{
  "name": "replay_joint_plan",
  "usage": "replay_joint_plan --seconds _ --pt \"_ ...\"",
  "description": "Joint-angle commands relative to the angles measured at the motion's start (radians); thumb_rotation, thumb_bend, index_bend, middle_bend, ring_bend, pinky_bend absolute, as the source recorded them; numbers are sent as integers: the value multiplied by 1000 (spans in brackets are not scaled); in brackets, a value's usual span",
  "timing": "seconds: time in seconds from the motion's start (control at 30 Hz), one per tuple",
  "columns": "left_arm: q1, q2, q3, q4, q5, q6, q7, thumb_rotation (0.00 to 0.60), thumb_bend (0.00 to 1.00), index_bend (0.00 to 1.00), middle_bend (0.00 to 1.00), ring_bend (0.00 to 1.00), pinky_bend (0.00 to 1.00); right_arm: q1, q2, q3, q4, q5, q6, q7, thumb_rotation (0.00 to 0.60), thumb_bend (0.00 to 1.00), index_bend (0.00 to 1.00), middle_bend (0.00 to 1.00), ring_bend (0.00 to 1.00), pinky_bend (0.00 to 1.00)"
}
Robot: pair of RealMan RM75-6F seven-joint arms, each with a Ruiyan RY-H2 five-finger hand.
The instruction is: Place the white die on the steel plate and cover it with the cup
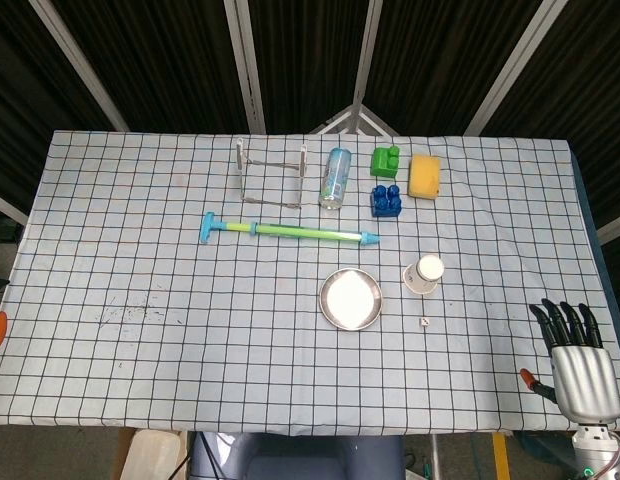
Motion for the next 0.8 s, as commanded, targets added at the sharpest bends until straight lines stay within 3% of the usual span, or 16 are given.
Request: replay_joint_plan --seconds 0.03,0.47,0.8 --pt "1 0 1 0 1 1 0 600 672 275 0 0 95 1 0 0 -1 -1 -1 0 600 105 172 133 100 0" --pt "-4 -4 1 -1 1 -5 10 600 672 275 0 0 95 3 9 -4 -11 13 -18 4 600 105 178 133 100 0" --pt "-3 -5 8 -11 15 0 23 600 672 275 0 0 95 22 -20 -16 -6 16 -67 62 600 106 292 133 101 0"
